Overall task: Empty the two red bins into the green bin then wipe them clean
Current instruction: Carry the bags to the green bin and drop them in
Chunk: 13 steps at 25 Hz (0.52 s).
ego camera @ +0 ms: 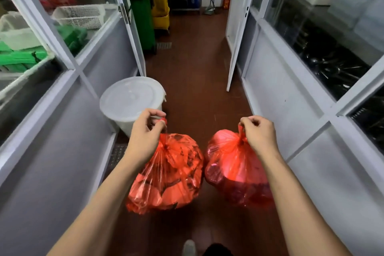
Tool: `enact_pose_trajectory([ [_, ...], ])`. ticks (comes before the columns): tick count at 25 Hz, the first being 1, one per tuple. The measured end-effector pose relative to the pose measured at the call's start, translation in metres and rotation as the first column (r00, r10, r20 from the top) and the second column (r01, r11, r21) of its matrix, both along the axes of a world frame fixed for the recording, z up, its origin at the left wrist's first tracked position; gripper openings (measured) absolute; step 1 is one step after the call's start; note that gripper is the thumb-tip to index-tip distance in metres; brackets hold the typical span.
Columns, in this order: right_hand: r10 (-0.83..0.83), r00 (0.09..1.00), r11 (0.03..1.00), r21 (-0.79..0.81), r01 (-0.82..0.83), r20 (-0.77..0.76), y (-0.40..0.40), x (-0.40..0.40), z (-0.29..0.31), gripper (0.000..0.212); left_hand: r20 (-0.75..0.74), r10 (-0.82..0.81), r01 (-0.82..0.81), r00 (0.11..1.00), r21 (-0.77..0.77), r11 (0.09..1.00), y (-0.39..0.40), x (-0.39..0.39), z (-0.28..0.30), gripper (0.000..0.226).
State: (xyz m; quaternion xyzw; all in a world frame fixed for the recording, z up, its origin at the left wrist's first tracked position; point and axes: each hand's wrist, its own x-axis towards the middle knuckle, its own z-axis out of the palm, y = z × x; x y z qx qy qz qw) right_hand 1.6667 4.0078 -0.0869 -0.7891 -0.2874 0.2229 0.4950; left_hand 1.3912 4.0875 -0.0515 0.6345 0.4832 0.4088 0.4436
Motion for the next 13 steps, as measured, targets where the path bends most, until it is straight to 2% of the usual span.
enact_pose_trajectory([
  [6, -0.034, 0.998, 0.998, 0.041, 0.036, -0.043, 0.117, 0.042, 0.007, 0.031, 0.0, -0.02, 0.02, 1.0, -0.008, 1.0, 0.117, 0.043, 0.007, 0.017],
  [10, -0.026, 0.998, 0.997, 0.072, 0.03, -0.062, 0.2, 0.077, 0.01, 0.02, 0.014, 0.008, -0.008, 1.0, -0.028, 1.0, 0.198, 0.078, 0.005, 0.018],
  [13, 0.013, 0.997, 0.996, 0.089, -0.007, -0.073, 0.27, 0.107, 0.008, 0.021, 0.033, 0.025, -0.025, 0.999, -0.021, 0.999, 0.261, 0.114, 0.006, 0.016],
])
